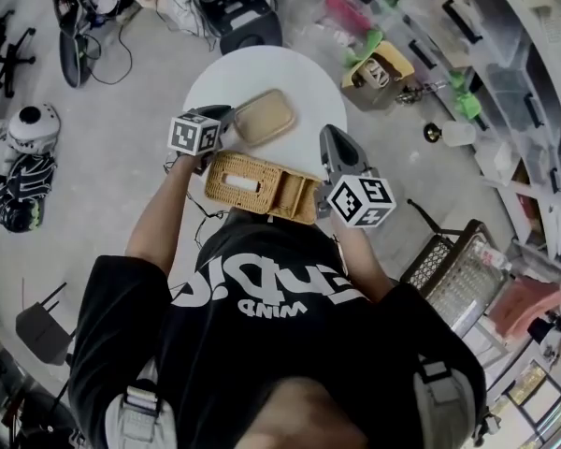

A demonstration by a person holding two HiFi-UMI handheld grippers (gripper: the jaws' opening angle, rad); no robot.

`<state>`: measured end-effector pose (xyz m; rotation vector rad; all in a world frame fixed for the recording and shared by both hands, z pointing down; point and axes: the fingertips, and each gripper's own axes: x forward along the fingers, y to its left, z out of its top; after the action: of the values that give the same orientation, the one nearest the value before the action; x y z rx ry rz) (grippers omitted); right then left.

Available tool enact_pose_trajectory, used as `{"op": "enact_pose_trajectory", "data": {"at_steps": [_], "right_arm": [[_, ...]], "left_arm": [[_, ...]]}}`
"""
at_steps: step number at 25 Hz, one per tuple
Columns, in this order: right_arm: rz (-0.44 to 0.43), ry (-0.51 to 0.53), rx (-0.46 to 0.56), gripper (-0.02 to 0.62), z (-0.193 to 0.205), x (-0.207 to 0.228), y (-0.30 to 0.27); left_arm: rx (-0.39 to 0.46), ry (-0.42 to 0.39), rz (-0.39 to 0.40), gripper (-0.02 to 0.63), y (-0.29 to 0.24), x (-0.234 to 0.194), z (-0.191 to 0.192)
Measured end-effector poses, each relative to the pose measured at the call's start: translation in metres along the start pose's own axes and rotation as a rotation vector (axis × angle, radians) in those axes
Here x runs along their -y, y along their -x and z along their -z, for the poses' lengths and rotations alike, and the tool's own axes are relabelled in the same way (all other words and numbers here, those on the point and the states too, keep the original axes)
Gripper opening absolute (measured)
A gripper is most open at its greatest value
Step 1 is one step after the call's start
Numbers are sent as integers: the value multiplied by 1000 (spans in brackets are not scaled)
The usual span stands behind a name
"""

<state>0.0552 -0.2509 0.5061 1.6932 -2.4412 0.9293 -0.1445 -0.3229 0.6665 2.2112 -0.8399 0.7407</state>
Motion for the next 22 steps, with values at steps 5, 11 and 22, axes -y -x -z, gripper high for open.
{"op": "enact_pose_trajectory", "data": {"at_steps": [5, 11, 22], "right_arm": [[-11, 13, 13, -2, -4, -2, 12], [-34, 38, 37, -2, -12, -9, 27], [-61, 85, 76, -2, -21, -18, 55]], "left_arm": [[91, -26, -39, 40, 22, 10, -28], [239, -47, -113, 40, 67, 27, -79], [541, -63, -184, 38, 193, 104, -124]]}}
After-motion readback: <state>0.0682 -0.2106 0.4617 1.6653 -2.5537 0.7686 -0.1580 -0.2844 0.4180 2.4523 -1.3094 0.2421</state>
